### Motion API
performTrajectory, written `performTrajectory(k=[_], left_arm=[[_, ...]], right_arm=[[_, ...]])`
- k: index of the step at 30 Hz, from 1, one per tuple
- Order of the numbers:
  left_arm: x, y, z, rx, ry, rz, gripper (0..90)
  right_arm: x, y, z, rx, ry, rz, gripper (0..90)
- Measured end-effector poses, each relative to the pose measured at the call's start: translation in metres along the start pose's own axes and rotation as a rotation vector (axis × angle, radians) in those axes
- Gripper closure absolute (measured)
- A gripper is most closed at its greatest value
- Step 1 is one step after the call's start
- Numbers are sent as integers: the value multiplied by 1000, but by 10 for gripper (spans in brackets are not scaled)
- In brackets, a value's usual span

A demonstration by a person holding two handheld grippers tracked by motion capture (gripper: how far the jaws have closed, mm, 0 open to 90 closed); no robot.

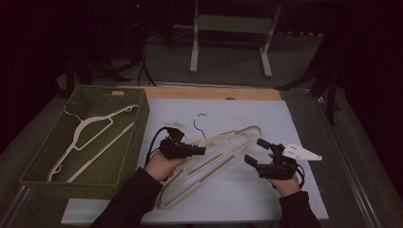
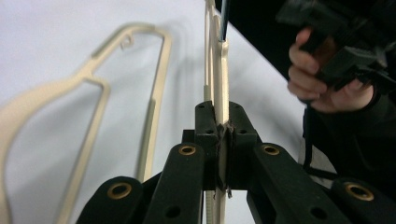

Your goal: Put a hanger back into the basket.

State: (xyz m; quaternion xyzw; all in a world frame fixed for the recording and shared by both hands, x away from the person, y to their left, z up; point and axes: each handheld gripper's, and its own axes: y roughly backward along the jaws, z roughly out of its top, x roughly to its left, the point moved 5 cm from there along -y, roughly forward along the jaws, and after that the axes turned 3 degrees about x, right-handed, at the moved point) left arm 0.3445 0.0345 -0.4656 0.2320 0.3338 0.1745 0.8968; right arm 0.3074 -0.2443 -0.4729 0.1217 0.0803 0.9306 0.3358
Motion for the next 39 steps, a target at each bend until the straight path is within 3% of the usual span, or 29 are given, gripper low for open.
performTrajectory(k=[5, 8, 13, 18, 19, 20, 23, 24, 25, 30, 39], left_arm=[[-11, 26, 14, -54, -37, 26, 871], [-17, 47, 23, -87, -56, 32, 871], [-23, 85, 37, -136, -86, 59, 871], [-23, 123, 47, -180, -87, 83, 870], [-23, 123, 47, -180, -87, 83, 870], [-22, 139, 50, -194, -88, 92, 870], [-18, 161, 53, -221, -74, 95, 870], [-18, 161, 53, -221, -74, 95, 870], [-13, 182, 55, -240, -71, 100, 870], [-1, 221, 56, -262, -79, 122, 870], [35, 275, 48, -284, -74, 257, 870]], right_arm=[[-2, 14, -3, -28, -36, -55, 142], [-1, 15, -11, -4, -35, -73, 140], [1, 10, -18, 31, -34, -62, 142], [1, 6, -22, 47, -26, -64, 143], [1, 6, -22, 47, -26, -64, 143], [0, 5, -23, 49, -32, -60, 143], [-2, 5, -26, 56, -34, -67, 145], [-2, 5, -26, 56, -34, -67, 145], [-3, 5, -26, 57, -33, -66, 145], [-3, 4, -27, 62, -37, -61, 145], [-3, 3, -28, 67, -40, -55, 145]])
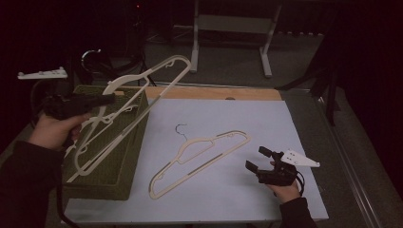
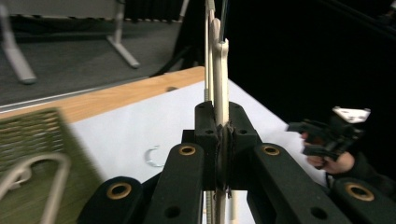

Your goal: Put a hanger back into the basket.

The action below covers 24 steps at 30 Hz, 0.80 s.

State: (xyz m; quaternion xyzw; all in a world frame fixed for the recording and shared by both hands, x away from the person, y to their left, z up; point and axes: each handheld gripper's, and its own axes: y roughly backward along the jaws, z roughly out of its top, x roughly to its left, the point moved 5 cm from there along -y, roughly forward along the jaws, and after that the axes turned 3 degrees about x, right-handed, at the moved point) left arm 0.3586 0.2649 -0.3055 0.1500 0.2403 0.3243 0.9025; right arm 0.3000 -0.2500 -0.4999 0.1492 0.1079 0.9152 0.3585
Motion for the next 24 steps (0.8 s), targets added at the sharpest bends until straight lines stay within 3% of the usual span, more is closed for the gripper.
performTrajectory(k=[5, 10, 18, 24], left_arm=[[26, 19, -2, -13, -31, 50, 870], [48, 31, -9, -24, -45, 52, 870], [75, 43, -23, 4, -21, 41, 869], [97, 52, -37, 22, 40, 62, 868]], right_arm=[[0, -1, -1, 6, 3, -1, 145], [-2, 1, -1, 0, -4, -5, 146], [-3, 2, -2, 0, -2, -10, 146], [-3, 2, -1, 0, 1, -11, 146]])
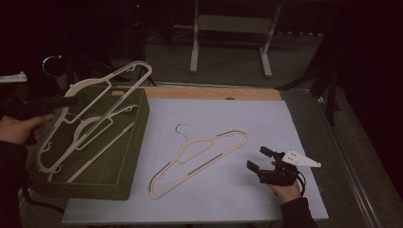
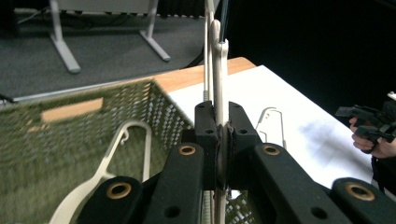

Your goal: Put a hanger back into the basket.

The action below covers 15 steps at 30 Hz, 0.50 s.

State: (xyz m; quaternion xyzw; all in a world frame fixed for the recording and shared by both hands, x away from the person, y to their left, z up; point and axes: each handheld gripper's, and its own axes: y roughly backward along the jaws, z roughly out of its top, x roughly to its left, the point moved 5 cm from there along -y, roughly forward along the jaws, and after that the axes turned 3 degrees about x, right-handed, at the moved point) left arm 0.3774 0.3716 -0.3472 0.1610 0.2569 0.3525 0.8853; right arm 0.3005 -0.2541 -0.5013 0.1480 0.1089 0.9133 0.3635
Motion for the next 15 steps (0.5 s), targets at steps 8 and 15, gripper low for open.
performTrajectory(k=[8, 15], left_arm=[[20, -1, -20, 21, 48, 9, 868], [35, -2, -37, 71, 66, 34, 869]], right_arm=[[1, -1, 0, 5, 0, 4, 146], [1, 0, 0, 4, 1, 1, 146]])
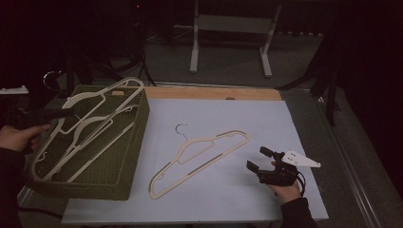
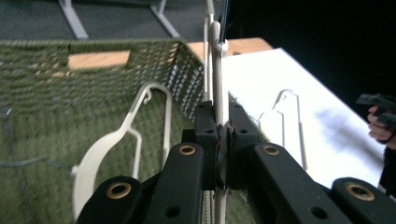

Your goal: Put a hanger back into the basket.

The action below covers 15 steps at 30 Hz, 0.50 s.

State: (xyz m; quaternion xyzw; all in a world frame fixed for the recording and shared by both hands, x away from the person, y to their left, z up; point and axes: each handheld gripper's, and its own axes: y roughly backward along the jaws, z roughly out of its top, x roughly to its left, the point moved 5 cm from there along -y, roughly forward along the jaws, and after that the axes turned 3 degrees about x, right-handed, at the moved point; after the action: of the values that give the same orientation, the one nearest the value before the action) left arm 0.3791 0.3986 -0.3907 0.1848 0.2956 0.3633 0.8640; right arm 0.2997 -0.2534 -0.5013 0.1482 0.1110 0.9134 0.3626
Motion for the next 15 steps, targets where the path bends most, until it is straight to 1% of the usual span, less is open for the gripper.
performTrajectory(k=[2, 4, 6, 7, 8, 9, 10, 12, 15], left_arm=[[5, 0, -4, 10, 5, 6, 868], [8, -1, -7, 7, 16, -2, 868], [9, -2, -6, 9, 17, -3, 869], [10, -3, -6, 19, 12, 2, 869], [11, -4, -5, 31, 10, 19, 869], [11, -5, -4, 43, 6, 24, 869], [13, -6, -5, 64, 0, 33, 868], [17, -9, -7, 98, 14, 52, 868], [21, -15, -12, 116, 30, 50, 868]], right_arm=[[0, 0, 0, 2, 0, 1, 146], [1, 0, 0, 5, 2, 0, 146], [1, -1, 0, 4, 2, 0, 146], [1, -1, 0, 5, 2, 1, 146], [1, -1, 0, 6, 5, 0, 146], [1, -1, 0, 8, 5, 0, 146], [1, -1, -1, 9, 6, 1, 146], [2, -1, 0, 9, 7, 2, 146], [1, -1, -1, 10, 9, 1, 146]])
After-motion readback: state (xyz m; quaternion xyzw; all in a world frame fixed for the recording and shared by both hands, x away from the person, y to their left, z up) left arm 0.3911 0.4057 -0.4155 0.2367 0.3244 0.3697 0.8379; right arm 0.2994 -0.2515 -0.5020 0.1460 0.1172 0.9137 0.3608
